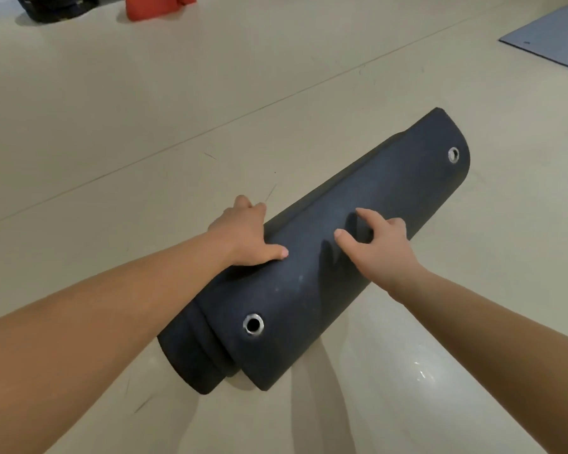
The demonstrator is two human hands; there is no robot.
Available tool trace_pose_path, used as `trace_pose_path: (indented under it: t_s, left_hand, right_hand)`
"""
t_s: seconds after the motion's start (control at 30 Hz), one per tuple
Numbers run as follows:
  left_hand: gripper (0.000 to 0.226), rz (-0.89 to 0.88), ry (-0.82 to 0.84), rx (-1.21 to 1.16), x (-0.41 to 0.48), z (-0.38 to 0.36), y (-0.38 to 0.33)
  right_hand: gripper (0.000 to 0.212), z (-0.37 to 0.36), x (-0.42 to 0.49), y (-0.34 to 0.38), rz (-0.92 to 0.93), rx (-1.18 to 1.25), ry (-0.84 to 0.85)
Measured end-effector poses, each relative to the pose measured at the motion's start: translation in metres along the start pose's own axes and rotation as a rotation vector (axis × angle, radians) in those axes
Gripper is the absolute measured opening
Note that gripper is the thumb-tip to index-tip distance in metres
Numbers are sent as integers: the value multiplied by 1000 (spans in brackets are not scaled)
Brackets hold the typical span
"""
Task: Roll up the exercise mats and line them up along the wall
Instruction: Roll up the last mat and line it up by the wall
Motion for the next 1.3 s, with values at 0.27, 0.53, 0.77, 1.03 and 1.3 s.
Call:
trace_pose_path:
  t_s: [0.27,0.53,0.77,1.03,1.3]
  left_hand:
    - [65,-136,43,-128,-54,-37,-62]
    - [131,-134,202,-83,-64,-71,-86]
    - [116,-4,219,-234,-89,-103,-94]
    - [105,-108,103,-334,-83,-103,-197]
    - [121,-488,-25,-18,-143,-140,-394]
  right_hand:
    - [98,15,-31,-34,-116,-22,-100]
    - [80,48,-63,-132,-563,147,-250]
    - [59,48,-86,-172,-691,228,-302]
    - [27,113,-70,-210,-513,-185,-322]
    - [25,210,-136,-347,-764,-184,-489]
Point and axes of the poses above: each hand's wrist, its own x-axis towards the middle knuckle, its own z-axis out of the back of the hand, y = z × x, the point moved 9 cm from there along x, towards the middle knuckle, and after that the axes turned 12 degrees about -y, right-handed, at the moved point
